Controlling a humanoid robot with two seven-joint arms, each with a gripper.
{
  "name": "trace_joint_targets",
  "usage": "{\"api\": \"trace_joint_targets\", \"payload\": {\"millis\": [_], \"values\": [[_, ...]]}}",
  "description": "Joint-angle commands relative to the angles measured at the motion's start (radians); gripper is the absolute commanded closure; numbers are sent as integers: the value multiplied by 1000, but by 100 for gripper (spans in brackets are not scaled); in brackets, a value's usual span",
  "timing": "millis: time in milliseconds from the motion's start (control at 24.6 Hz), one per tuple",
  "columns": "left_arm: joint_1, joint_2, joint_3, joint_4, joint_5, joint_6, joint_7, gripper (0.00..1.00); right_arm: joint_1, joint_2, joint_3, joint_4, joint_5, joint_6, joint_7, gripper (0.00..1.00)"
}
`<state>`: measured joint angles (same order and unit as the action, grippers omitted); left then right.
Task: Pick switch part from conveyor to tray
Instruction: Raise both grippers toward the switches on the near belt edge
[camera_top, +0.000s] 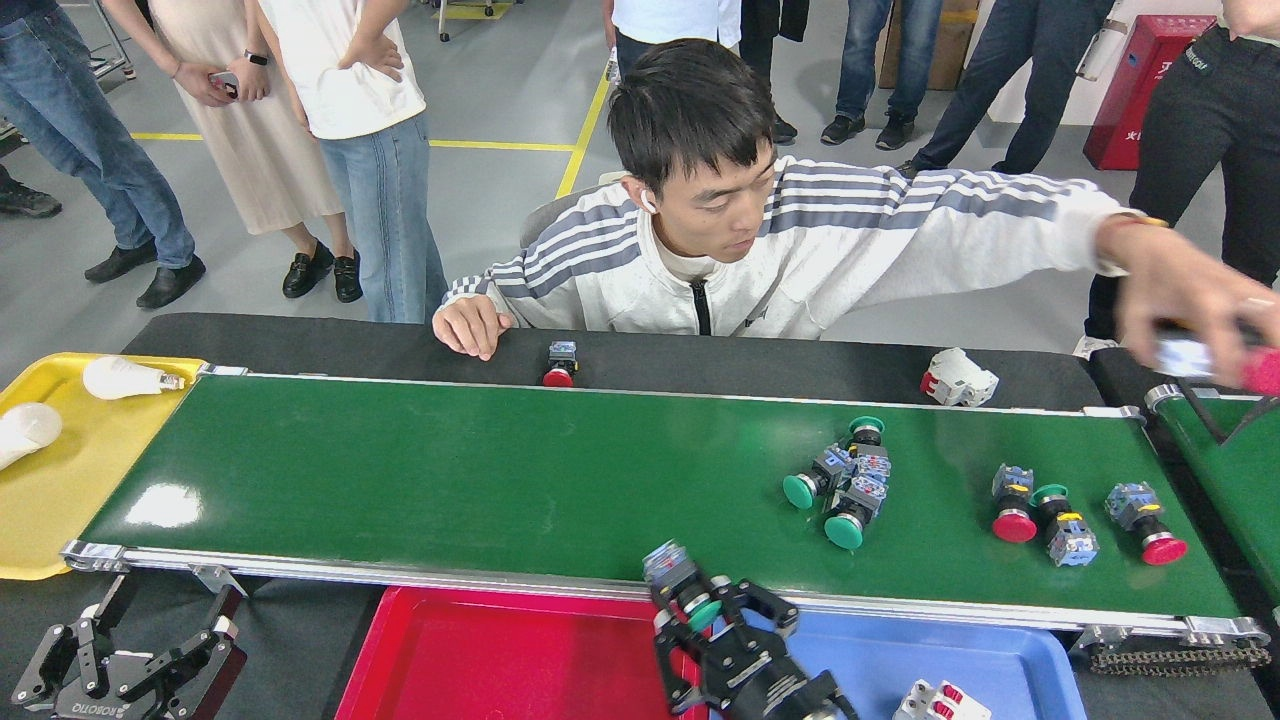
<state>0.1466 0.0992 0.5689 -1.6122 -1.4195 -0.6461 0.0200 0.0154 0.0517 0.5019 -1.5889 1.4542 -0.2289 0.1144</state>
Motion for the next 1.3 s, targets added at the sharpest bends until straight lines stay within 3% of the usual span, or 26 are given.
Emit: {"api": "trace_joint_targets", "payload": {"millis": [0,244,448,610,854,976,1098,1261], "values": [[-9,11,-3,-9,-1,-1,8,0,-6,8,27,-2,-1,-35,-12,0],[-1,16,-7,-15,-1,-4,8,0,-5,4,-20,-33,-38,-17,-33,0],[-4,17,-30,-22,-1,-7,6,0,67,19,-367,-57,-69,62,-67,0],[-7,33,-133,-49,-1,-9,5,0,117,20,-482,-57,-71,213,-130,0],[-48,31,-366,-100,-10,3,-18,0,107,16,-487,-52,-69,286,-139,0],[-134,-1,-489,-80,-119,65,-66,0,100,19,-487,-43,-66,290,-139,0],[-208,-58,-583,1,-226,126,-68,0,84,17,-487,-37,-64,290,-124,0],[-294,-99,-641,126,-274,131,-72,0,11,11,-484,20,-61,330,-107,0]]}}
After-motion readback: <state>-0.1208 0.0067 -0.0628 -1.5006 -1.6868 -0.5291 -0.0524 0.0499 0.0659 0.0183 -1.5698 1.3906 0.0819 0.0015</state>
